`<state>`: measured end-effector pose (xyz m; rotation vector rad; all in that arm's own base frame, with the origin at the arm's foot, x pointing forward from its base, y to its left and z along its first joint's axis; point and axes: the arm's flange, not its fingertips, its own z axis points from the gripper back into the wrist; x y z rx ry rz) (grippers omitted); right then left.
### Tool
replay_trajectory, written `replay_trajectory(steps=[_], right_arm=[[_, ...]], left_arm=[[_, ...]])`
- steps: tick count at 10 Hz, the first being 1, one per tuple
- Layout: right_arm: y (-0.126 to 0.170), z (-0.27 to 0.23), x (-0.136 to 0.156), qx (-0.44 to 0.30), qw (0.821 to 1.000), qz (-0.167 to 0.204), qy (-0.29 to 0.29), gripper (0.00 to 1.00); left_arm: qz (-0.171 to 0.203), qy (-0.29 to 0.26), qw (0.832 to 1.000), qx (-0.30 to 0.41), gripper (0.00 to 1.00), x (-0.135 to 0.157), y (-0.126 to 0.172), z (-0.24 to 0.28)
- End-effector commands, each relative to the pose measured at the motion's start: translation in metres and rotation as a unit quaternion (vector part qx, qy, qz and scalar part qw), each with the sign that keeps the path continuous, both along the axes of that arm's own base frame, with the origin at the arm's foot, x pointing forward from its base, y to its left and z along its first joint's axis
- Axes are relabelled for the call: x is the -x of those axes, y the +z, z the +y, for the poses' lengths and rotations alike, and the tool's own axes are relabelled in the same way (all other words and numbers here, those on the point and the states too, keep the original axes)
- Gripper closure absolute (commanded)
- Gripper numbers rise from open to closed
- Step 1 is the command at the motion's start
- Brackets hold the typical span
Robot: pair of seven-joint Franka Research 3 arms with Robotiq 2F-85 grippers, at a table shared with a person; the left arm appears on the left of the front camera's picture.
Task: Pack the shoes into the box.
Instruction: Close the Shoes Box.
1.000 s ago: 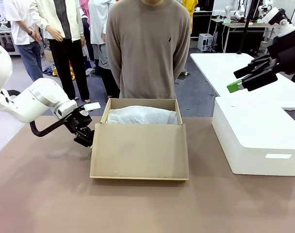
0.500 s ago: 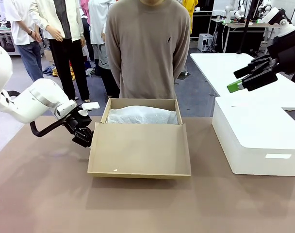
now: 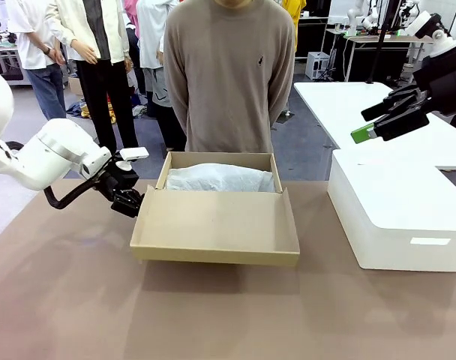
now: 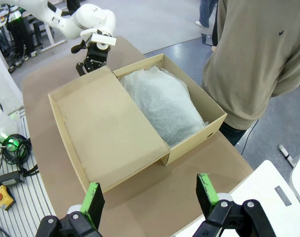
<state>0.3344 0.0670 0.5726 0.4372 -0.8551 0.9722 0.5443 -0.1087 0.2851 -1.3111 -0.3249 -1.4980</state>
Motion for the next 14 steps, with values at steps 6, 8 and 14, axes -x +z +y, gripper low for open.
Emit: replay_trajectory(steps=[6,8,14], right_arm=[[0.000,-0.001,-0.003,-0.009,1.000,-0.006,0.011,0.00],[0.000,-0.001,-0.003,-0.009,1.000,-0.006,0.011,0.00],[0.000,-0.001,-0.003,-0.009,1.000,-0.006,0.011,0.00]], left_arm=[[0.034,0.083,0.993,0.082,1.00,0.000,0.031,0.016],[0.023,0.118,0.989,0.086,1.00,0.002,0.043,0.019],[-0.058,0.247,0.967,0.038,1.00,-0.012,0.075,0.020]])
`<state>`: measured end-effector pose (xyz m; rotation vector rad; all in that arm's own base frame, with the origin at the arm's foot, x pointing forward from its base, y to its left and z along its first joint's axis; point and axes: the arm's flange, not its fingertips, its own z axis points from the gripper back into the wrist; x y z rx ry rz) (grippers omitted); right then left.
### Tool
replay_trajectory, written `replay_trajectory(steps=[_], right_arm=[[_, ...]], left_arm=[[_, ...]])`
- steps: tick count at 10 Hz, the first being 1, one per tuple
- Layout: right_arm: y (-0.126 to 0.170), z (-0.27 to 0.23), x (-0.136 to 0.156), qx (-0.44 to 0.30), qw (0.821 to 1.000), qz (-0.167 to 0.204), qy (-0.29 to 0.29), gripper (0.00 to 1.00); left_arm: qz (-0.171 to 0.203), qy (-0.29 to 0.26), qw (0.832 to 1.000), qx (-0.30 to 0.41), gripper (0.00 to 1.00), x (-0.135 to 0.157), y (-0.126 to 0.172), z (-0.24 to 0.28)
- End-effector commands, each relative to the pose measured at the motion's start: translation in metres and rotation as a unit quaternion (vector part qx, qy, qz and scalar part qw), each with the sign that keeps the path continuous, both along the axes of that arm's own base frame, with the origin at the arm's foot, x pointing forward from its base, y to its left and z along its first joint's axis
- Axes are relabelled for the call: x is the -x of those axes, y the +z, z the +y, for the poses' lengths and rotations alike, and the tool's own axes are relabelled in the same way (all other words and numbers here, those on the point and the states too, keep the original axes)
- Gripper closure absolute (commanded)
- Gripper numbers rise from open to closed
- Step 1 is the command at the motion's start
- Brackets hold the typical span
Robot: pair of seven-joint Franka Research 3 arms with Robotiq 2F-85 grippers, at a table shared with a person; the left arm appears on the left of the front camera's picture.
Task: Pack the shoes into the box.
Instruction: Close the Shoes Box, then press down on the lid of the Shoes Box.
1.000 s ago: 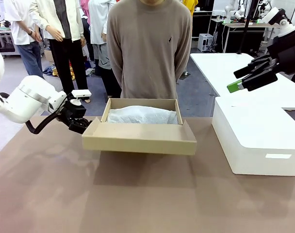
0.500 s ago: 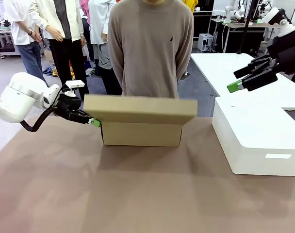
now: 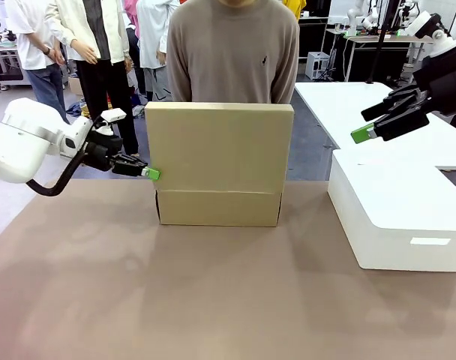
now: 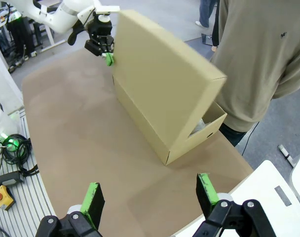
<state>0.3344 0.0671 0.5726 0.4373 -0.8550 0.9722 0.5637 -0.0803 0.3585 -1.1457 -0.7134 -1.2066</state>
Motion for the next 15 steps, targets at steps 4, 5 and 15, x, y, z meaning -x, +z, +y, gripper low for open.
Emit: replay_trajectory(steps=[4,5,15], right_arm=[[0.000,-0.001,-0.003,-0.009,1.000,-0.006,0.011,0.00],[0.000,-0.001,-0.003,-0.009,1.000,-0.006,0.011,0.00],[0.000,-0.001,-0.003,-0.009,1.000,-0.006,0.011,0.00]], left_arm=[[-0.036,0.076,0.996,-0.019,1.00,-0.005,0.022,0.008],[-0.018,0.072,0.997,-0.018,1.00,-0.011,0.012,0.001],[-0.018,0.072,0.997,-0.018,1.00,-0.011,0.012,0.001]])
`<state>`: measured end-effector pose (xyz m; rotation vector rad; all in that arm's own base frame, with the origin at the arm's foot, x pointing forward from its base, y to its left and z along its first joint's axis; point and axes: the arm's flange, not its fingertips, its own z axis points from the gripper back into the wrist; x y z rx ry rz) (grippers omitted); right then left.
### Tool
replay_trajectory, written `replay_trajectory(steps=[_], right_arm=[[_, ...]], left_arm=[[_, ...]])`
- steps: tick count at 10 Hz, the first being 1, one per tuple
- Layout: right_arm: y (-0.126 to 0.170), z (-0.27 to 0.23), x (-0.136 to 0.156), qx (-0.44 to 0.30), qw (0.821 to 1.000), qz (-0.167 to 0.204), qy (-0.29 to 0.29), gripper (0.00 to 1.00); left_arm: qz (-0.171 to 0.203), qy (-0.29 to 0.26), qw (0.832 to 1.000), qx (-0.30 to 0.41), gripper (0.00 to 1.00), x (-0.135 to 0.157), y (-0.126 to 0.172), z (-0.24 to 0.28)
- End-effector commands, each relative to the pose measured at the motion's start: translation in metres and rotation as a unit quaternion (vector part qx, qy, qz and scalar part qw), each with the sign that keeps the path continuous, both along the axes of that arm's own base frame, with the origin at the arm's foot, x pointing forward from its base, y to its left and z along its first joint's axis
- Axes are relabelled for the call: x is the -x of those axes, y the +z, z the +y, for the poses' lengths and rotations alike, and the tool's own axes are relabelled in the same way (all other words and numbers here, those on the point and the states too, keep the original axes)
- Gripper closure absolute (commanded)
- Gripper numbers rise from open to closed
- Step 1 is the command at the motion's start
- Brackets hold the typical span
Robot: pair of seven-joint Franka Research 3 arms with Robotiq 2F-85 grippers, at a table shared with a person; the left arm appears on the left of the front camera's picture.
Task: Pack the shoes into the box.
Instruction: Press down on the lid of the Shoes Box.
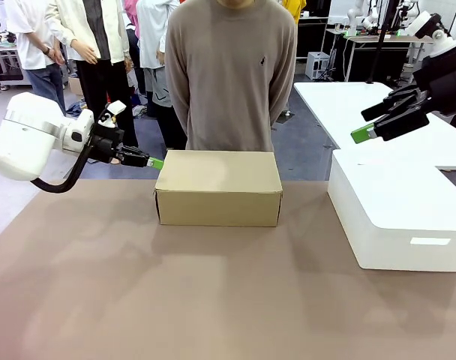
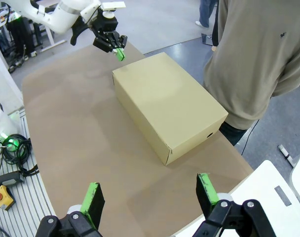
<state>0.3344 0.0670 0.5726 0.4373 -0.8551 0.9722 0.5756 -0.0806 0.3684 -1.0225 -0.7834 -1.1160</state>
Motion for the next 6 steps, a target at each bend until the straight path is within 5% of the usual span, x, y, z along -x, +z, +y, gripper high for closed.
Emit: replay_trajectory(steps=[1,4,5,6], right_arm=[[0.000,-0.001,-0.003,-0.009,1.000,-0.006,0.011,0.00],[0.008,0.008,-0.007,0.002,1.000,0.009,-0.010,0.00],[0.015,0.015,-0.016,0.011,1.000,0.021,-0.011,0.00],[0.022,0.023,-0.027,0.019,0.999,0.039,-0.010,0.00]], left_arm=[[0.000,-0.001,1.000,0.002,1.00,0.001,0.002,0.001],[-0.013,-0.010,1.000,-0.022,1.00,0.006,0.021,0.001],[-0.029,-0.008,0.998,-0.057,0.95,0.010,0.035,0.000],[-0.034,0.014,0.995,-0.092,0.76,0.014,0.049,0.000]])
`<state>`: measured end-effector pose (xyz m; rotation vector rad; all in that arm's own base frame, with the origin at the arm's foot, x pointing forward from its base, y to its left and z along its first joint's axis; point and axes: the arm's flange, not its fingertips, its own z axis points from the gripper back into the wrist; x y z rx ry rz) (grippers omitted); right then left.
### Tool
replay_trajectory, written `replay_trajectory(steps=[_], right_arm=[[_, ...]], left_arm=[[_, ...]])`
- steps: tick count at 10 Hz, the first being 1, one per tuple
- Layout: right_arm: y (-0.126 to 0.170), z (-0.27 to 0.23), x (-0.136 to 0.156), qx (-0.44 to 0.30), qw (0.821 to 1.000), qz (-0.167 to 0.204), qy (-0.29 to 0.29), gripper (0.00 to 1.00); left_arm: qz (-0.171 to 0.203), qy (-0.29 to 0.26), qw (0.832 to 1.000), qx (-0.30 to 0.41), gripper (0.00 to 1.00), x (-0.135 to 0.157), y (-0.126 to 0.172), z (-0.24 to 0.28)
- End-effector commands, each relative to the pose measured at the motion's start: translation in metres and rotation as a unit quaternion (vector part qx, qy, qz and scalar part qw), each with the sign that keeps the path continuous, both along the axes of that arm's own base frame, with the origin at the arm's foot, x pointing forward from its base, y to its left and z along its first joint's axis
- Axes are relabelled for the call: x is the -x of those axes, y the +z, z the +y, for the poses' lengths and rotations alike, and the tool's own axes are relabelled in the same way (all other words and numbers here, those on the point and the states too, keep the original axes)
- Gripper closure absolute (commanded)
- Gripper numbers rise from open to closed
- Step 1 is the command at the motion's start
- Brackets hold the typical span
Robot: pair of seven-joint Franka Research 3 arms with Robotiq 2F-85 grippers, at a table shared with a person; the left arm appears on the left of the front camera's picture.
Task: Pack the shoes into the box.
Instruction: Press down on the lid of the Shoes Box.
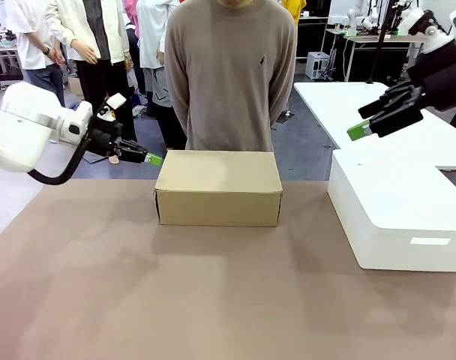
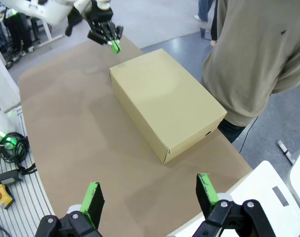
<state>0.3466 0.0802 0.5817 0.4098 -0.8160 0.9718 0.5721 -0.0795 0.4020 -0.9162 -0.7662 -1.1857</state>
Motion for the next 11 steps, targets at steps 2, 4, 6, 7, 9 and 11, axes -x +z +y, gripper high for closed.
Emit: replay_trajectory(steps=[2,4,6,7,9,11], right_arm=[[0.029,0.029,-0.042,0.031,0.999,0.040,-0.016,0.00],[0.038,0.053,-0.070,0.053,0.998,0.040,-0.018,0.00],[0.034,0.079,-0.100,0.069,0.996,0.053,-0.010,0.00],[0.027,0.093,-0.117,0.069,0.995,0.066,0.002,0.02],[0.016,0.112,-0.138,0.080,0.994,0.068,-0.008,0.39],[-0.001,0.133,-0.156,0.091,0.993,0.078,-0.012,0.77]], left_arm=[[-0.013,0.064,0.994,-0.088,0.37,0.023,0.048,-0.001],[-0.023,0.110,0.988,-0.104,0.00,0.036,0.071,0.001],[0.005,0.132,0.985,-0.113,0.00,0.052,0.084,0.006],[0.019,0.145,0.982,-0.118,0.00,0.061,0.090,0.010],[0.020,0.171,0.976,-0.131,0.00,0.074,0.096,0.014],[0.030,0.190,0.971,-0.144,0.00,0.087,0.100,0.016]])
